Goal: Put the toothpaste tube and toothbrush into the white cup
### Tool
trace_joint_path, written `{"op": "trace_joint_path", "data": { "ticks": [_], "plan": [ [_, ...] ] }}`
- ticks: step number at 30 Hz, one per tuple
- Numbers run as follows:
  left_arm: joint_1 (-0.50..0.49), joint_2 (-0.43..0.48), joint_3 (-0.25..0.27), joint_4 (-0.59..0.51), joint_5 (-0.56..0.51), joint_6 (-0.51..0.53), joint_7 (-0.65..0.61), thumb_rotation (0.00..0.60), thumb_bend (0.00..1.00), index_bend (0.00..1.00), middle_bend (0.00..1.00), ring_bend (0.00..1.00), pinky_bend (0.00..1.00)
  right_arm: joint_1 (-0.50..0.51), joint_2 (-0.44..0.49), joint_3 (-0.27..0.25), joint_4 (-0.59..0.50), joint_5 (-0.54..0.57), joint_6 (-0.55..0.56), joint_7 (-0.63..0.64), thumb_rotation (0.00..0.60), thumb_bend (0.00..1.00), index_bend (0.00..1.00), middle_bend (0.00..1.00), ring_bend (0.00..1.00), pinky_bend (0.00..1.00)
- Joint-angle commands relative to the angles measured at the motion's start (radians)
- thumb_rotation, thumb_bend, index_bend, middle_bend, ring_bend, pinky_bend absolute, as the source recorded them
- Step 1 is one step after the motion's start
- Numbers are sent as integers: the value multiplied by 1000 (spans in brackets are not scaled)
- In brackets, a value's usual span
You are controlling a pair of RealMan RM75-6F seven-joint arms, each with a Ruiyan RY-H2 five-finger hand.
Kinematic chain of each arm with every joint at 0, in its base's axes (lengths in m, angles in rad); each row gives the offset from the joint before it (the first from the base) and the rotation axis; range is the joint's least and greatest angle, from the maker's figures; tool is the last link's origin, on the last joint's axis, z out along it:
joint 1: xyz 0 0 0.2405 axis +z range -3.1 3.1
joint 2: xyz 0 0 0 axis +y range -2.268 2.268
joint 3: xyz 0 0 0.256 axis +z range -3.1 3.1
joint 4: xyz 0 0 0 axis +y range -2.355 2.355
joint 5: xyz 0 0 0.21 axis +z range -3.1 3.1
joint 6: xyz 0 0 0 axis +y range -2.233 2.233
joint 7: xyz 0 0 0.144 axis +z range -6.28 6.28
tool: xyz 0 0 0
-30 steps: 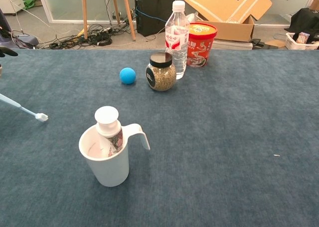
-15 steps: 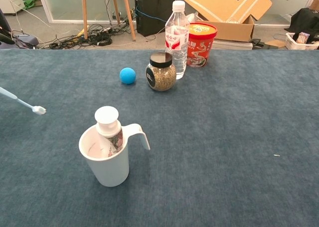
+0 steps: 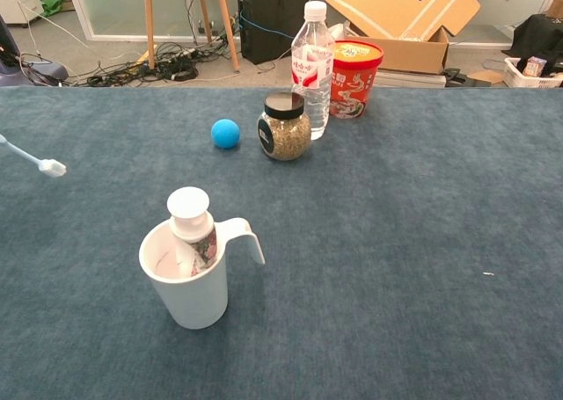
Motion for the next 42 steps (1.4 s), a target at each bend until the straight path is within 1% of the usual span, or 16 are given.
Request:
{"op": "trace_joint_path", "data": {
  "ticks": [1, 6, 14, 25, 42],
  "plan": [
    [4, 54, -10, -57, 33, -7, -52, 600, 266, 570, 45, 0, 74, 0, -1, -1, 0, -1, 0, -2, 600, 0, 47, 190, 80, 625],
    [0, 79, -13, -105, 75, -12, -54, 600, 266, 570, 45, 0, 75, 0, -1, -3, -2, -5, 1, -3, 600, 0, 47, 190, 80, 625],
    [-33, 78, -22, -178, 93, -45, 16, 600, 266, 570, 45, 0, 74, -4, 3, -4, -1, -12, 10, 10, 600, 0, 47, 190, 80, 625],
    [-103, 51, -49, -250, 25, -102, 120, 600, 266, 570, 46, 0, 74, 0, 12, -2, 9, -1, -9, 41, 600, 0, 47, 190, 80, 625],
    [-152, 35, -61, -337, -37, -99, 246, 600, 266, 571, 48, 0, 74, 5, 19, 0, 15, 7, -24, 63, 600, 0, 47, 190, 80, 625]
  ]
}}
